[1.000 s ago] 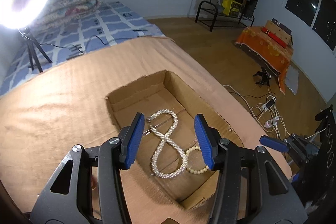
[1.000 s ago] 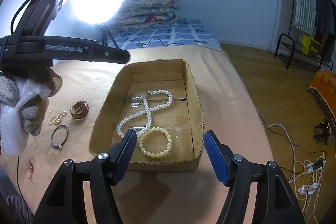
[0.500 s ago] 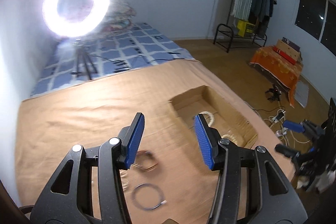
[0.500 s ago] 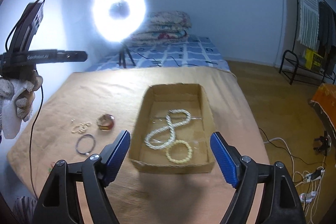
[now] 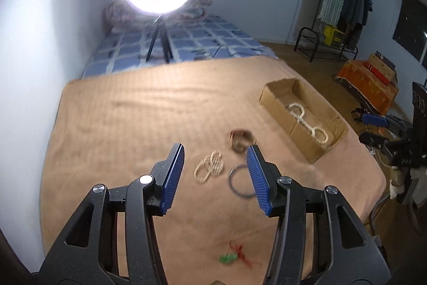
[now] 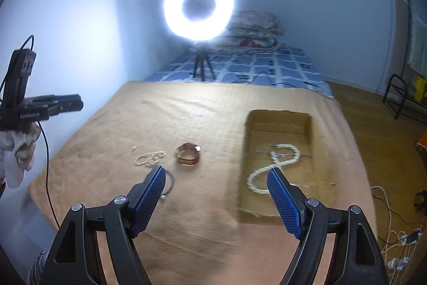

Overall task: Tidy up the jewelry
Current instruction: 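Move both tools back toward the blue bangle and brown watch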

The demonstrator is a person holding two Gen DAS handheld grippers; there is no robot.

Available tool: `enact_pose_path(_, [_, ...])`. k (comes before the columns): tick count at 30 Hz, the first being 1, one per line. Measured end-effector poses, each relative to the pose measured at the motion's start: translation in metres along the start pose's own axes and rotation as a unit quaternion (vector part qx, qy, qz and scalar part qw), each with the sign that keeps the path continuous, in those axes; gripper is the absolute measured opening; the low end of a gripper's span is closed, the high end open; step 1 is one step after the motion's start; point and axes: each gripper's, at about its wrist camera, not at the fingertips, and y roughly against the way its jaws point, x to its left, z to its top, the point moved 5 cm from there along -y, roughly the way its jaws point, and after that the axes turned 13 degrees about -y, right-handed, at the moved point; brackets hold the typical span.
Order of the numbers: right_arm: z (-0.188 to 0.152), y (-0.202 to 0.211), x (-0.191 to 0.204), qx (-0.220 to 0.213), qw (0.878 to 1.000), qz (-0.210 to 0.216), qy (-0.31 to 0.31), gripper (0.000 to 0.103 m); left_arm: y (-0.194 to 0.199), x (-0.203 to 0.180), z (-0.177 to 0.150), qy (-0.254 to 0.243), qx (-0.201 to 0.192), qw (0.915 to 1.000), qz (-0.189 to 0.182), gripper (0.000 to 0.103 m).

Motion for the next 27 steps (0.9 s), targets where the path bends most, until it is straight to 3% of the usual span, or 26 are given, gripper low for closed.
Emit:
enact_pose_path(3, [-0.002, -0.013, 0.015, 0.016, 1.000, 0.016, 0.000, 0.077, -0.008, 0.005, -0.019, 0.026, 0.018, 0.9992, -0.022, 0.036])
enact_pose_path(13, [0.003, -0.076, 0.047, 0.093, 0.994, 0.060, -0.019, 0.060, -0.066, -0.015, -0.062, 0.080, 0.078, 0.9891, -0.096, 0.030])
enact_pose_path(21, [0.003, -0.139, 0.044, 0.157, 0.985, 0.033, -0.057, 0.052, -0.114, -0.025, -0.075, 0.103, 0.116, 0.9813, -0.114, 0.030])
enact_pose_path(27, [0.002, -0.180, 0.037, 0.188, 0.980, 0.005, -0.072, 0.051, -0.152, -0.026, -0.077, 0.118, 0.145, 0.9754, -0.117, 0.030])
